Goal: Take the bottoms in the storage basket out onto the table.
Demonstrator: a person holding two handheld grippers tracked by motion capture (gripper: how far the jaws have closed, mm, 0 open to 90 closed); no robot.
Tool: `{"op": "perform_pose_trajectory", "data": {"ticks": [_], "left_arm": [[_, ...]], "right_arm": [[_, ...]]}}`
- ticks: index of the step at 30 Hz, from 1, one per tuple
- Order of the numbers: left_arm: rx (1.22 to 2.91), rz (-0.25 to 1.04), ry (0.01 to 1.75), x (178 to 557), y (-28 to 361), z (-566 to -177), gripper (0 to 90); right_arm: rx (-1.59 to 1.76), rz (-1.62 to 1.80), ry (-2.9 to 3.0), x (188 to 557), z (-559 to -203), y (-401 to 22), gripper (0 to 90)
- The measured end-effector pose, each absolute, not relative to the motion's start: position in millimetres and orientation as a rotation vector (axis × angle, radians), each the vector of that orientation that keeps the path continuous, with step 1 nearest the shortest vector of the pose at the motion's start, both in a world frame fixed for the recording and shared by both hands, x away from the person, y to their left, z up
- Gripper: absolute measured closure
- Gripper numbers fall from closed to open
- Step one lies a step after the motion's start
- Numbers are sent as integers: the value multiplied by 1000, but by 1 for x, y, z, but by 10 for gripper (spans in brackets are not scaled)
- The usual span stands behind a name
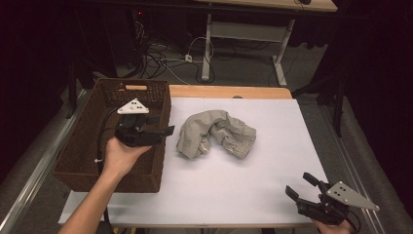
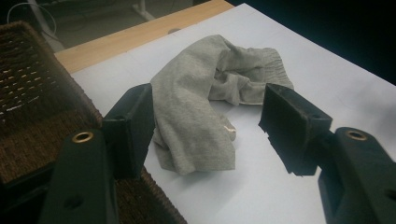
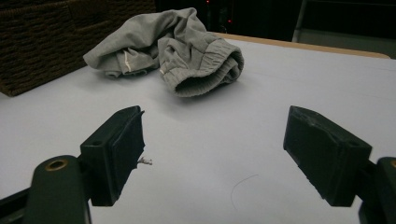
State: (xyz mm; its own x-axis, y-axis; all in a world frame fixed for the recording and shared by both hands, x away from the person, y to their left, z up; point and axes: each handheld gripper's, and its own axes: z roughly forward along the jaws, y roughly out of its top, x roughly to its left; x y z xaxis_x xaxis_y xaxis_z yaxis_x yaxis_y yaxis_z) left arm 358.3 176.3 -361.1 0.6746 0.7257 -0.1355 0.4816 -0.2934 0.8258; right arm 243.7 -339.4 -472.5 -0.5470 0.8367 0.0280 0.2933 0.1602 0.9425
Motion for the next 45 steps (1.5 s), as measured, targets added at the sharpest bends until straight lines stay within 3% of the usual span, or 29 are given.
{"op": "perform_pose_trajectory", "data": {"ticks": [45], "left_arm": [[1738, 389, 1059, 284, 259, -406, 345]], "right_arm": [[1079, 1379, 1919, 243, -472, -340, 212]]}}
